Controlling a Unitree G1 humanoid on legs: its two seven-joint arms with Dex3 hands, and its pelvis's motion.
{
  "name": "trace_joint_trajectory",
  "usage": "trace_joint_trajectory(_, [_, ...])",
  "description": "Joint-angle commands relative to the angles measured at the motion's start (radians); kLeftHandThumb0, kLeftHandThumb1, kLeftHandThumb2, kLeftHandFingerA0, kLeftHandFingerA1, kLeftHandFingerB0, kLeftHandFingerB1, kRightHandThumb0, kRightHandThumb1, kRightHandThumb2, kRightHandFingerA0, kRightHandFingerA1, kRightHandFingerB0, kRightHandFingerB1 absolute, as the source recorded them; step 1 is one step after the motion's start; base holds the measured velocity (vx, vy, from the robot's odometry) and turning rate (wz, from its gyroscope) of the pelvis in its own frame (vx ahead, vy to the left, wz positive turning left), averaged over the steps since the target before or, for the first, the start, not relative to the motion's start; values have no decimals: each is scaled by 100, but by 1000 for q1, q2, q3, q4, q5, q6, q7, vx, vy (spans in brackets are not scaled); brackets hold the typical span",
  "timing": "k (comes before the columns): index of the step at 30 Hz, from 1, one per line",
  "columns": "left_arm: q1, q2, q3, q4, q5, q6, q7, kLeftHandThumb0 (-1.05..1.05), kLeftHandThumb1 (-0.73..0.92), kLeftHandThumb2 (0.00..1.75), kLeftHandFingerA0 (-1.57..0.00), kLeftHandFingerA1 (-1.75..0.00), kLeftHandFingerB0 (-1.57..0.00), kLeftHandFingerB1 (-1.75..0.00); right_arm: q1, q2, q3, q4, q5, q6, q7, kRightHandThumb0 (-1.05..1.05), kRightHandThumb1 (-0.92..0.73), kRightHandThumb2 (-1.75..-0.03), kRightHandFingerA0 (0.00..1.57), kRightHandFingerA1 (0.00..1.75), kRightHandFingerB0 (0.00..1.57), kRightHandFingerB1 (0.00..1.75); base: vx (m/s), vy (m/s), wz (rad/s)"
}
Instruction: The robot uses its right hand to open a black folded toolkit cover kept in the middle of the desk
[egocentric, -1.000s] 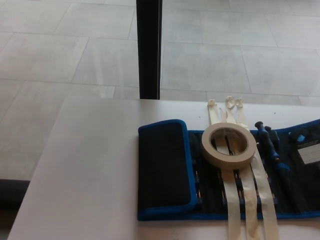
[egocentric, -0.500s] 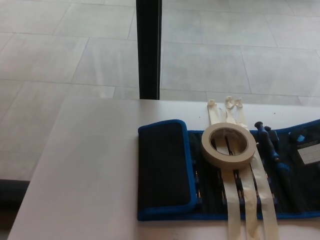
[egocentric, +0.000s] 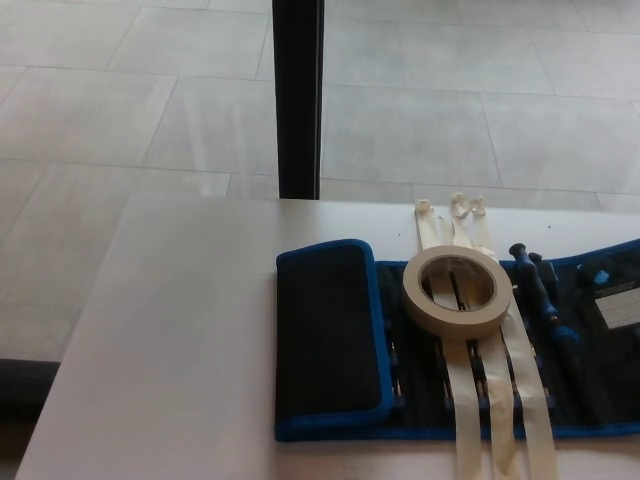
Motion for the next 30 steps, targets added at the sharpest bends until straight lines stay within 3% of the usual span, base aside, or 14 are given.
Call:
trace_joint_trajectory(1, [11,13,19,2,-16,2,13,-105,41,145,-62,-118,-43,-106,22,33,39,-28,135,-38,73,-45,-61,-101,78,89,63,72,0,0,0])
trace_joint_trajectory(2, [9,13,19,2,-14,0,13,-86,49,148,-39,-105,-19,-93,24,36,56,-32,134,-35,77,-50,-62,-99,78,87,54,66,0,0,0])
trace_joint_trajectory(4, [9,14,24,6,-14,-5,12,-103,43,150,-55,-124,-42,-115,28,41,78,-39,144,-37,75,-50,-74,-62,81,83,58,52,0,0,0])
trace_joint_trajectory(6, [13,12,27,2,-14,-3,14,-86,53,152,-49,-113,-14,-92,36,37,105,-37,153,-34,70,-46,-58,-99,79,90,56,66,0,0,0])
trace_joint_trajectory(7, [16,8,31,2,-17,-1,21,-99,44,151,-57,-123,-40,-110,40,36,119,-32,154,-44,82,-45,-58,-100,80,90,57,67,0,0,0])
trace_joint_trajectory(8, [15,10,33,2,-17,3,25,-83,54,151,-46,-109,-15,-90,45,39,146,-26,143,-71,88,-50,-72,-61,87,90,70,58,0,0,0])
trace_joint_trajectory(12, [7,17,44,-5,-27,9,17,-102,46,150,-50,-120,-43,-115,61,46,207,-34,147,-90,95,-51,-74,-62,86,89,66,54,0,0,0])
trace_joint_trajectory(13, [9,17,44,-5,-24,-1,16,-104,49,149,-52,-121,-45,-116,69,47,237,-41,139,-100,110,-50,-62,-101,79,85,59,66,0,0,0])
trace_joint_trajectory(16, [3,15,57,-4,-32,2,19,-102,50,149,-53,-121,-45,-115,79,42,281,-50,145,-88,130,-53,-74,-62,80,84,65,50,0,0,0])
trace_joint_trajectory(17, [0,13,60,-6,-33,8,33,-88,58,155,-57,-119,-18,-96,79,39,307,-46,135,-91,140,-52,-73,-62,82,81,60,49,0,0,0])
trace_joint_trajectory(20, [10,-1,64,-6,-35,2,51,-100,51,150,-57,-120,-38,-108,70,8,379,-24,111,-76,156,-53,-72,-62,83,79,57,48,0,0,0])
trace_joint_trajectory(21, [16,-2,68,0,-37,-6,52,-88,60,156,-70,-125,-23,-100,64,0,413,-28,96,-57,153,-52,-58,-98,83,83,44,59,0,0,0])
trace_joint_trajectory(25, [7,5,54,-4,-23,1,49,-86,53,151,-43,-107,-21,-94,27,-29,492,-20,83,-22,164,-60,-72,-62,84,77,58,46,0,0,0])
trace_joint_trajectory(30, [3,7,56,-4,-33,7,54,-105,45,147,-62,-118,-40,-106,-6,-33,506,7,127,6,132,-56,-75,-62,82,86,54,45,0,0,-4])
